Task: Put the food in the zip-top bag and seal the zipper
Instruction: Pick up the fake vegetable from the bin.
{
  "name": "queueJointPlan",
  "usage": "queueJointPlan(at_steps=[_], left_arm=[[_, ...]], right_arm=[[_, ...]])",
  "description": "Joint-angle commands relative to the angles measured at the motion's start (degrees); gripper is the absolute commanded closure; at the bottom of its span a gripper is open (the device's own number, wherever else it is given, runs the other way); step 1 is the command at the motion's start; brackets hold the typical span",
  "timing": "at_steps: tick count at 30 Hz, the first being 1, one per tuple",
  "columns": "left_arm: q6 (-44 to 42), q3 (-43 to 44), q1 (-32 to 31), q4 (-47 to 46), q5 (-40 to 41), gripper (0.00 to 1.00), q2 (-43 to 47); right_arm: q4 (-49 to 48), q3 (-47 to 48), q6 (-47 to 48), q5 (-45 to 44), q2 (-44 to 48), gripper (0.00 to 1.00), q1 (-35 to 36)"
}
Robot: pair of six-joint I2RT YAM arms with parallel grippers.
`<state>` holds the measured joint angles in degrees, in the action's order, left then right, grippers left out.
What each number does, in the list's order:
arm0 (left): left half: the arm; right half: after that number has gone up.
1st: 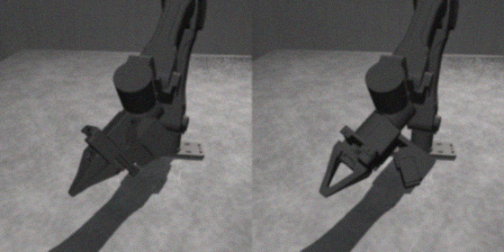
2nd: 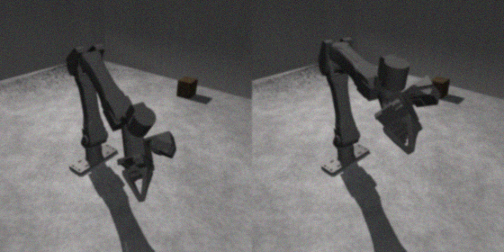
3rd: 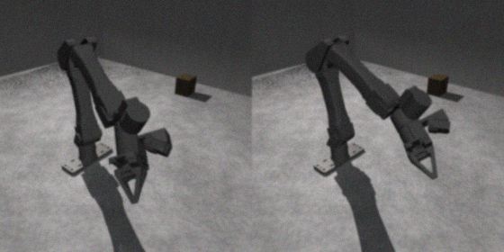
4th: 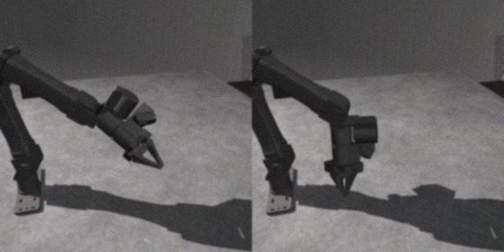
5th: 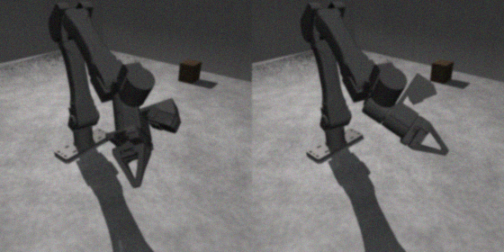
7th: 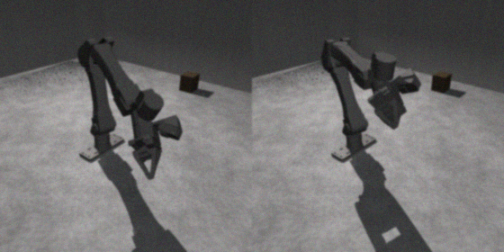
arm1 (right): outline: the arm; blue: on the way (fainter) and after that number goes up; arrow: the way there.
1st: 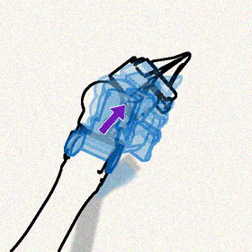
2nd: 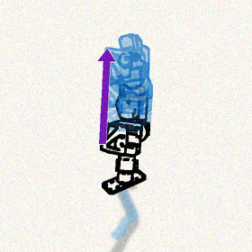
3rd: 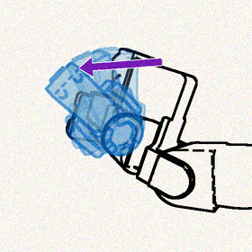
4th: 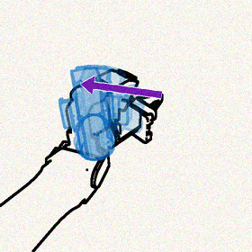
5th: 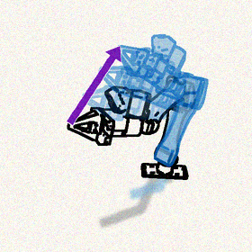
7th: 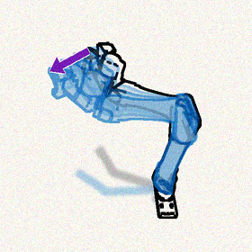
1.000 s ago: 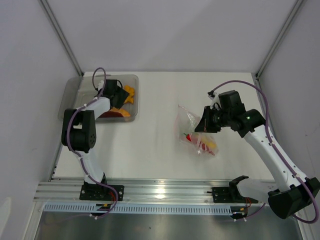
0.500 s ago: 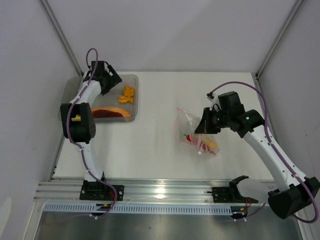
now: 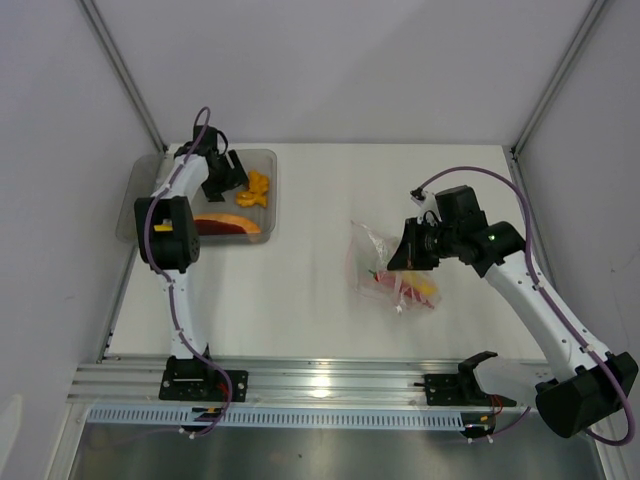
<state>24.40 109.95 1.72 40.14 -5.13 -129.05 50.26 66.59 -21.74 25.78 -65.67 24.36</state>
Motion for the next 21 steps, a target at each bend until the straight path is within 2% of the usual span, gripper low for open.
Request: queueJointPlan(at_steps=[1,16,21], left_arm=[[-0.32,2.55,-0.4,3.02,-3.04,0.17,-1.28],[7.76,1.58,-0.22,1.08,-12.18,0.27,-4.01],[8.29,1.05,0.13,0.9,-11.66,0.3,-3.84]], right_arm=[[-2.27,0.03,1.43,1.29,1.33,1.0,-0.54],[-2.45,0.21,0.91,2.17,2.91,1.0,-1.24],[-2.27,0.38,0.91,2.08,3.35,1.0,-1.33]])
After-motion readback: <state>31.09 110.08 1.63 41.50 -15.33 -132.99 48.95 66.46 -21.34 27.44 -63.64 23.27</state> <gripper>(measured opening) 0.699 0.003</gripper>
